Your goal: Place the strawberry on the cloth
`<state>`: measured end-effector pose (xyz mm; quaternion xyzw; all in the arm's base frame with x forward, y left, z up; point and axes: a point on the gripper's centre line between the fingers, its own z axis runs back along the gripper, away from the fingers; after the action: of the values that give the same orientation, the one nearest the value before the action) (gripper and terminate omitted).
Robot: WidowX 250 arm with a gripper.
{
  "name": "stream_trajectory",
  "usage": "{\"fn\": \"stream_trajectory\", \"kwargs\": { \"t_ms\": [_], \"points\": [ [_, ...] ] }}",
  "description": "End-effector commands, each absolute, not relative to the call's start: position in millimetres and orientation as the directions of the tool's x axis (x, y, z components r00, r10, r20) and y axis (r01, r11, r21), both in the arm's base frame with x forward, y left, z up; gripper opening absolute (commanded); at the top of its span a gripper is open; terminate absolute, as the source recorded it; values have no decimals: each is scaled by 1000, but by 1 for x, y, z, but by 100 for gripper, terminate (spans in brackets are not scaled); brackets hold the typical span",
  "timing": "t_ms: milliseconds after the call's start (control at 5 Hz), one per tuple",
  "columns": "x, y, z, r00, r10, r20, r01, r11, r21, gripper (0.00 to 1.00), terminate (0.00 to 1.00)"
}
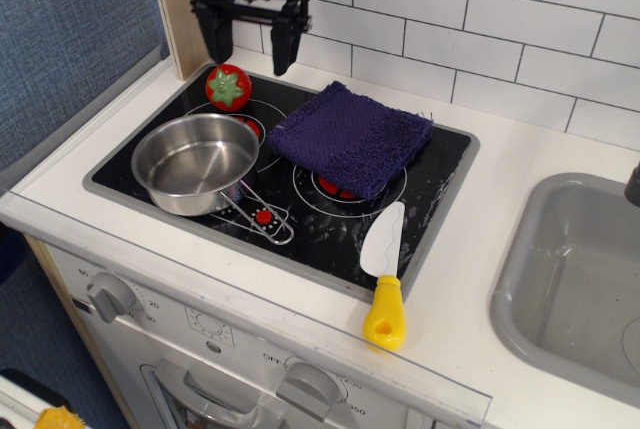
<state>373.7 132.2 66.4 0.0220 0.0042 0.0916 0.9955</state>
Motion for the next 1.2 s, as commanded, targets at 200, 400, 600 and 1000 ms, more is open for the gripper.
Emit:
{"fn": "stream_trajectory", "kwargs": {
  "t_ms": [200,400,600,1000],
  "points": [
    [372,183,84,960,281,-1,-280,957,80,100,0],
    [379,182,74,963,270,-20,-269,962,46,100,0],
    [383,180,73,962,274,-10,-273,962,19,100,0],
    [387,175,74,956,293,-7,-293,956,-10,100,0]
  ]
}}
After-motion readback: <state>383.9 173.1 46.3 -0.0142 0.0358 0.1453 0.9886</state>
